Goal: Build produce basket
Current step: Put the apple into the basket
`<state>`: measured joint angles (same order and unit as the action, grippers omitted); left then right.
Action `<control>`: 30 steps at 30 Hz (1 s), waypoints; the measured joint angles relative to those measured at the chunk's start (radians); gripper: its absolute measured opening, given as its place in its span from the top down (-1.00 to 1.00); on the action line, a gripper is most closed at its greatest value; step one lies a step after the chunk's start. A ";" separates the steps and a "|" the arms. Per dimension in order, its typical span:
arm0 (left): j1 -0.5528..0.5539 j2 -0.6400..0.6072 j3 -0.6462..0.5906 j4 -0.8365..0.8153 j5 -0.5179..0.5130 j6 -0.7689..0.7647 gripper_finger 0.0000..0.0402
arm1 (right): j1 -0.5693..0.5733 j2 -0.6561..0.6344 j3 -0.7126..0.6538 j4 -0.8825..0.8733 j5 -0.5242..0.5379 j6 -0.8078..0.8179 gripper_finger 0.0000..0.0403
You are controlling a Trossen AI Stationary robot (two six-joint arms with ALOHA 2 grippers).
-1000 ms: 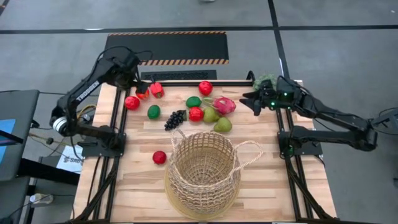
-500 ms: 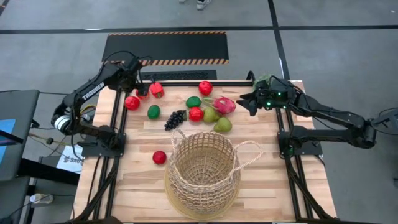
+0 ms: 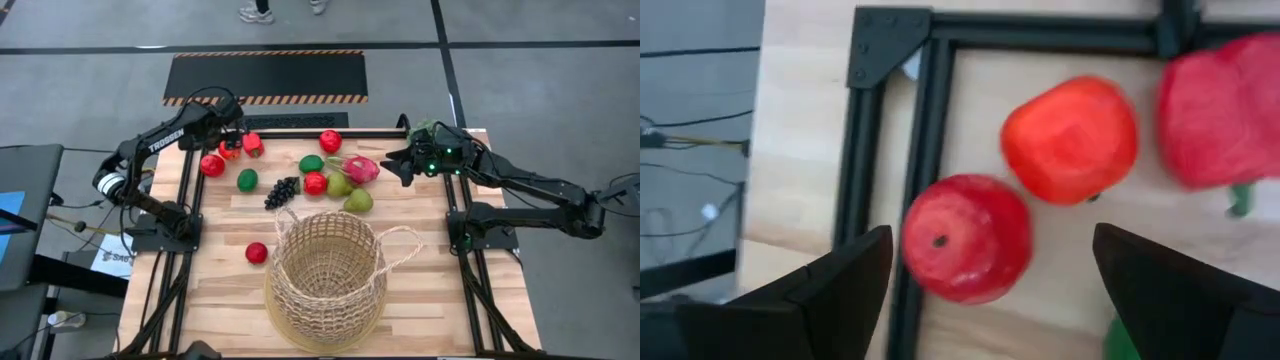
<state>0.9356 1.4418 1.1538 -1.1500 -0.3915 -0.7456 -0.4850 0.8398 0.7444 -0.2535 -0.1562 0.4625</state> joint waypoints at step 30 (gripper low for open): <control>-0.401 -0.322 -0.058 0.020 0.141 -0.195 -0.50 | 0.034 0.000 0.000 -0.030 -0.005 -0.071 -0.30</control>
<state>0.5349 1.1201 1.0954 -1.1302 -0.2509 -0.9411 -0.4515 0.8398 0.7444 -0.2832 -0.1608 0.3912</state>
